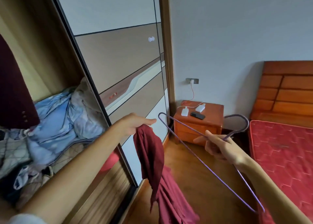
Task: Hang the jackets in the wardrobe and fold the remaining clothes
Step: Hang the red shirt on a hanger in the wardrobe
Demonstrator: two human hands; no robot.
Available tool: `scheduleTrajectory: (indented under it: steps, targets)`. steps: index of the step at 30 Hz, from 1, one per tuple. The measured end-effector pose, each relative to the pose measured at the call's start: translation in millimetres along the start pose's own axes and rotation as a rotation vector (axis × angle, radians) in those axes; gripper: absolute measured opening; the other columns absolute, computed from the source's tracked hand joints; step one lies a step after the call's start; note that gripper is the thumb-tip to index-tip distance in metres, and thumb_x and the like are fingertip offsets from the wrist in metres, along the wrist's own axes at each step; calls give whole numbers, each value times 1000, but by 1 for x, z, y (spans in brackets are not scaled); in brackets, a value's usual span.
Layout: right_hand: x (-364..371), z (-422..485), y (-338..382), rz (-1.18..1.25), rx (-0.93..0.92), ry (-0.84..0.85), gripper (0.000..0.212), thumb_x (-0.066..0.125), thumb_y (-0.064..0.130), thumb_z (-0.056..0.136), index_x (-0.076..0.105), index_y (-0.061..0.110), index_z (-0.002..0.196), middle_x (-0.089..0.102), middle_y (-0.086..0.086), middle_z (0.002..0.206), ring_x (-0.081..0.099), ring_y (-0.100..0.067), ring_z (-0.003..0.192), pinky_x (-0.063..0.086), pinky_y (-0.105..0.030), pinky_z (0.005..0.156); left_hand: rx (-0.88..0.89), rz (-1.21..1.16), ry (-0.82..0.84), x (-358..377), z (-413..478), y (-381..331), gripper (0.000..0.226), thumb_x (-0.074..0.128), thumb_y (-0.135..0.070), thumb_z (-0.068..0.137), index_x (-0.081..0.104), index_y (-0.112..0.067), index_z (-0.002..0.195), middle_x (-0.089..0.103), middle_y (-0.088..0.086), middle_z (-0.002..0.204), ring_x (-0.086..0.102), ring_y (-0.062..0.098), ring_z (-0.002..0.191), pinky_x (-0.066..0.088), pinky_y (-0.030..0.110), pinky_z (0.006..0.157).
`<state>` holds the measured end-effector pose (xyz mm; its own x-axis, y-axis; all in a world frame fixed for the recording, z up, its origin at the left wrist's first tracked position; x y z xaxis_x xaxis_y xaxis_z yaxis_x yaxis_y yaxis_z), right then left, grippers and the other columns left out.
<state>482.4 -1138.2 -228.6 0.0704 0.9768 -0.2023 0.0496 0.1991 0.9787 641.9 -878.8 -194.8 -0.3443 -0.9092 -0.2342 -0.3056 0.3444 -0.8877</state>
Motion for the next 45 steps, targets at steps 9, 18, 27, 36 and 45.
scheduleTrajectory:
  steps: [9,18,27,36,45]
  targets:
    - [17,-32,-34,-2,40,69,63,35,45,105,71,38,54,54,-32,75,36,-15,53,29,-23,48,19,1255,0,43,11,11,32,71,-23,89,69,-1,111,70,14,114,65,26,98,52,30,81]
    - [20,-31,-66,82,56,101,47,39,43,104,80,21,98,41,-5,58,32,-19,52,27,-25,48,263,823,-200,32,30,-7,17,62,-19,90,58,-4,84,63,11,82,59,29,78,49,38,73]
    - [51,-16,-75,31,70,131,47,42,42,104,79,14,99,38,-11,58,33,-9,46,30,-19,46,202,337,102,60,-6,-2,11,56,-12,100,61,-6,92,63,6,81,61,15,67,49,26,65]
    - [63,22,-37,7,-153,-284,19,62,33,97,59,19,84,63,8,75,56,-2,68,50,-30,73,216,109,246,88,-49,-3,17,58,-19,100,65,-6,109,69,6,91,66,20,83,50,34,80]
    - [48,18,2,254,-319,-382,39,58,30,100,47,5,72,46,8,57,41,-7,54,36,-29,58,645,888,146,85,-47,-22,3,58,-22,99,58,-24,96,62,-12,93,60,4,86,45,24,80]
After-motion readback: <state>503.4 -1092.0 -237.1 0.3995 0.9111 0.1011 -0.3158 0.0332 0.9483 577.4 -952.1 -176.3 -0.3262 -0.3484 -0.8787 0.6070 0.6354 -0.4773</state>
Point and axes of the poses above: each hand's wrist, its own z-axis towards the middle knuckle, its own x-axis out of the palm, y = z × x, the point moved 8 cm from there along z, towards the middle knuckle
